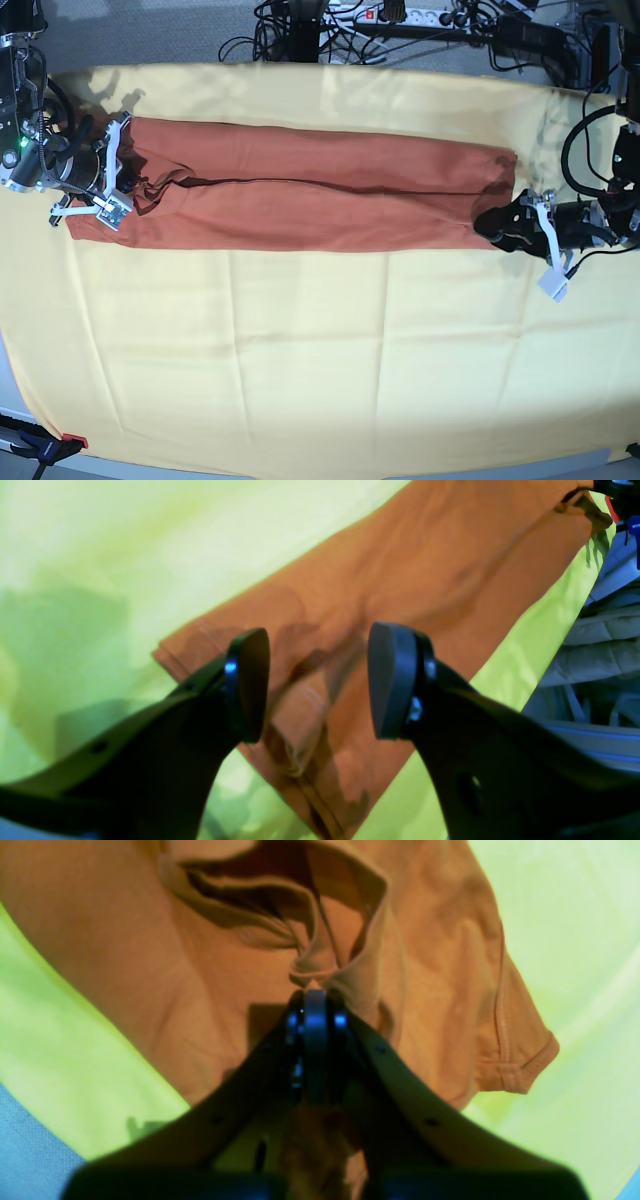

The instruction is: Fold the T-shirt properly

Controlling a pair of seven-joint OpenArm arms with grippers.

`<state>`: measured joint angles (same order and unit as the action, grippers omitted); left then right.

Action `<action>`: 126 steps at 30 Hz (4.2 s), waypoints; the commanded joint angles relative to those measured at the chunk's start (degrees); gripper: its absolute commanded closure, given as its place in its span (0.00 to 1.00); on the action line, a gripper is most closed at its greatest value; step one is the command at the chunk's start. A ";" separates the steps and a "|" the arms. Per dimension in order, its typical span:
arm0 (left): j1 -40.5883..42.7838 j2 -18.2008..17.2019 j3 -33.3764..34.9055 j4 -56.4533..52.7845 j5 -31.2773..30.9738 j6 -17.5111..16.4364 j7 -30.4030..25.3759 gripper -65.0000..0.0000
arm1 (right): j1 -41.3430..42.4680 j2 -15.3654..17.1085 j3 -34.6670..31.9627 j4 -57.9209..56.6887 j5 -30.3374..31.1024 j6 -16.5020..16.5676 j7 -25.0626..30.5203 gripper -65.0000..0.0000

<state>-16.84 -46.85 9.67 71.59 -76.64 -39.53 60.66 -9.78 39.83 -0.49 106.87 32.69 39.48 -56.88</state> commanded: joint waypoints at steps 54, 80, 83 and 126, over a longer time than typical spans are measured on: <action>13.46 -8.20 -27.43 -0.15 -1.11 4.52 4.81 0.49 | 0.46 -6.80 5.05 -6.12 -5.66 -12.33 5.64 1.00; 16.17 11.04 -23.61 -0.42 0.09 4.55 2.56 0.49 | 0.92 -6.80 5.05 -6.10 -4.00 -12.22 5.64 1.00; 16.17 12.81 -23.61 -0.42 0.11 4.57 2.38 0.49 | 0.92 -6.80 5.05 -6.10 -3.98 -12.22 5.64 1.00; 11.41 18.38 -23.58 14.51 -8.36 0.50 10.16 1.00 | 0.90 -6.82 5.05 -6.12 -4.00 -11.37 7.39 1.00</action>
<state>-4.60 -27.83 -13.69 85.17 -83.59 -38.46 71.59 -9.65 32.01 4.01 100.09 28.49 28.62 -50.57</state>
